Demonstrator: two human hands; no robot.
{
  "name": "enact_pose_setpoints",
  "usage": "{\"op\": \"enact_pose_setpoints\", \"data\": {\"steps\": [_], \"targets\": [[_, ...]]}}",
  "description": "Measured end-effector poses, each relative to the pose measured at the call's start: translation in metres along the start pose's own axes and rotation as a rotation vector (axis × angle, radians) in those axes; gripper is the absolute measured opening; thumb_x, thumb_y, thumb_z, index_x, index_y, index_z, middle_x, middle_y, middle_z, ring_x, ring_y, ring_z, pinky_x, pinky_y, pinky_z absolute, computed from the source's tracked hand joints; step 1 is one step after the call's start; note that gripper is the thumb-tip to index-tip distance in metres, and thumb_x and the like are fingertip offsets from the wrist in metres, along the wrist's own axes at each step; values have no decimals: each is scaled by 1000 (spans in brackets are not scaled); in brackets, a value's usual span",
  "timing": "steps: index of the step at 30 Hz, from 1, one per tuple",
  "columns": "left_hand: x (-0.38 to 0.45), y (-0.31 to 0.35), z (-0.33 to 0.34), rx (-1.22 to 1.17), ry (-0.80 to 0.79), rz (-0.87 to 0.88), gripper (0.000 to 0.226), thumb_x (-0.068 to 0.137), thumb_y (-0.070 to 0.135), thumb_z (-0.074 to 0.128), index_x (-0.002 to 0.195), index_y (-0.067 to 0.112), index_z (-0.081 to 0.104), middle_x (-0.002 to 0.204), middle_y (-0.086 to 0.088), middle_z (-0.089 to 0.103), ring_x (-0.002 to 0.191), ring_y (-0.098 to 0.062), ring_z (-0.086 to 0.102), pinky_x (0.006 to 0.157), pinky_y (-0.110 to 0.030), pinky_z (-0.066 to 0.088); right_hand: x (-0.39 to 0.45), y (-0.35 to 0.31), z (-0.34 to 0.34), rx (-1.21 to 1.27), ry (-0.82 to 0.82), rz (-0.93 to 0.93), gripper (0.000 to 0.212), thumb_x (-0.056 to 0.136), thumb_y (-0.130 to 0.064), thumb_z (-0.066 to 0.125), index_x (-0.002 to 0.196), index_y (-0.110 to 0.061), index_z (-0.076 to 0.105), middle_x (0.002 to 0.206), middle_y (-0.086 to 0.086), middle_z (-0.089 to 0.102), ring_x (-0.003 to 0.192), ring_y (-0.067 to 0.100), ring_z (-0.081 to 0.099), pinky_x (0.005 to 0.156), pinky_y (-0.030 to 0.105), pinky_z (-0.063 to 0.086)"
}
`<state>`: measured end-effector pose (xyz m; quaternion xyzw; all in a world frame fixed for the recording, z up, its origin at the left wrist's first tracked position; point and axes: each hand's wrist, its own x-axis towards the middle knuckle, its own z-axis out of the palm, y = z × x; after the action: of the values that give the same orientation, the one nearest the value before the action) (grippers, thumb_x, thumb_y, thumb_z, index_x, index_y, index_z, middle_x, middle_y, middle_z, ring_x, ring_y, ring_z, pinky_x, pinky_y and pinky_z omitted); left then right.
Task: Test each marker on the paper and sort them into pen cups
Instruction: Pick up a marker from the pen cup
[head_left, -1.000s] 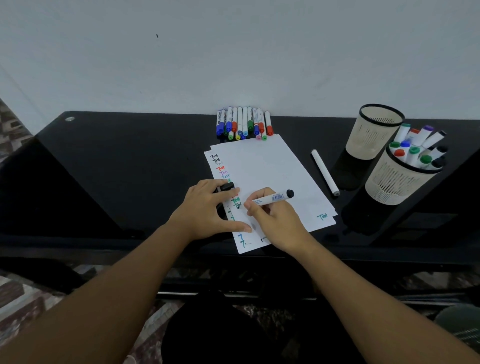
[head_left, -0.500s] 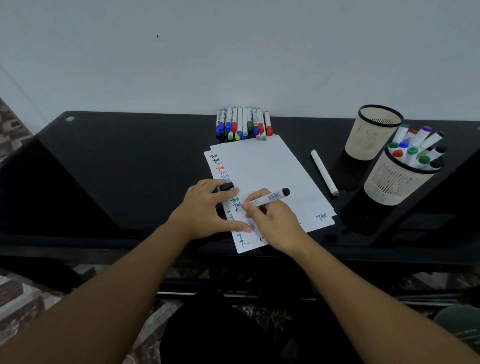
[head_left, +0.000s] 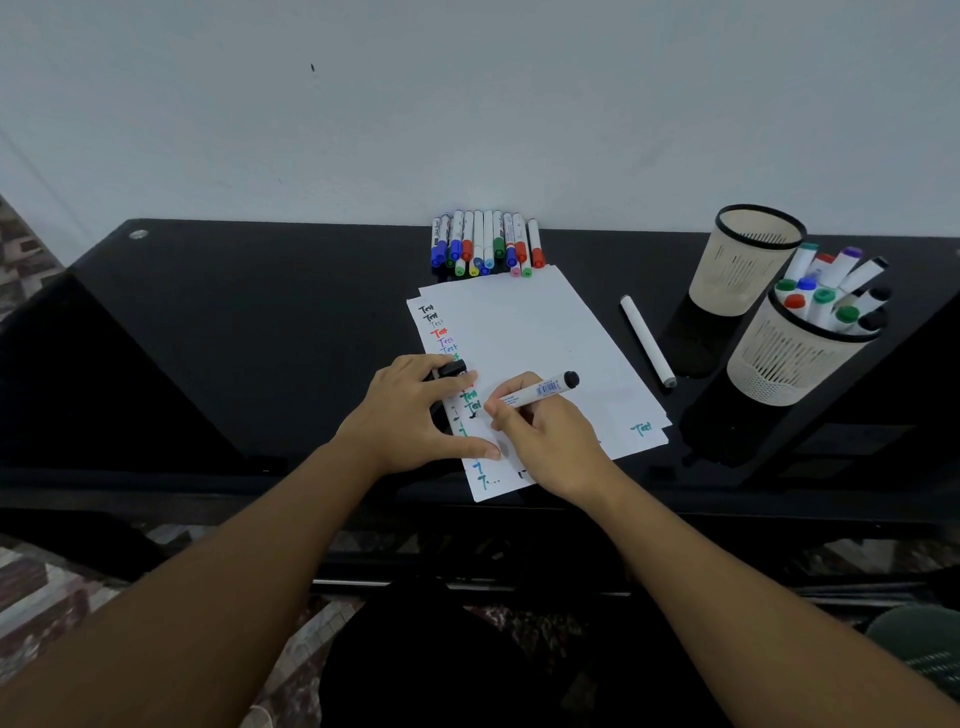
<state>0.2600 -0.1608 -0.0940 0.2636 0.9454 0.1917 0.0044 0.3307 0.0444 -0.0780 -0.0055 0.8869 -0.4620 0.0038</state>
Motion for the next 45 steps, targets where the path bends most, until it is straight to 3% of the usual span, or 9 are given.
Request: {"op": "enact_pose_setpoints", "data": {"steps": [4, 8, 34, 41, 45], "targets": [[0, 1, 2, 2, 0, 6, 114, 55, 106, 40, 148, 40, 48, 157, 14, 33, 145, -11, 22, 121, -44, 20, -3, 2, -1, 10, -9, -24, 13, 106, -42, 52, 104, -31, 58, 90, -8, 70, 90, 10, 68, 82, 40, 56], [0, -1, 3, -12, 21, 6, 114, 54, 106, 42, 147, 41, 49, 156, 14, 35, 145, -10, 23, 121, -45, 20, -3, 5, -1, 107, 33, 12, 12, 105, -43, 53, 97, -36, 60, 88, -7, 71, 92, 11, 68, 88, 45, 56], [0, 0, 1, -6, 4, 2, 116, 54, 107, 40, 148, 40, 48, 157, 13, 34, 145, -12, 23, 122, -45, 20, 0, 6, 0, 16, 44, 3, 13, 105, -44, 50, 107, -34, 57, 94, -8, 71, 94, 10, 68, 86, 45, 56], [-1, 1, 2, -11, 10, 2, 113, 55, 105, 44, 147, 40, 49, 157, 13, 34, 144, -11, 23, 121, -43, 19, -1, 6, -2, 9, 42, -17, 15, 106, -42, 50, 104, -28, 57, 87, -10, 66, 87, 10, 64, 78, 35, 52], [-1, 0, 1, -10, 17, 5, 110, 57, 102, 47, 147, 39, 49, 157, 12, 34, 144, -11, 23, 118, -39, 16, 0, 6, -1, 38, 51, -11, 12, 106, -42, 51, 103, -31, 57, 89, -9, 68, 90, 11, 66, 84, 43, 55]]}}
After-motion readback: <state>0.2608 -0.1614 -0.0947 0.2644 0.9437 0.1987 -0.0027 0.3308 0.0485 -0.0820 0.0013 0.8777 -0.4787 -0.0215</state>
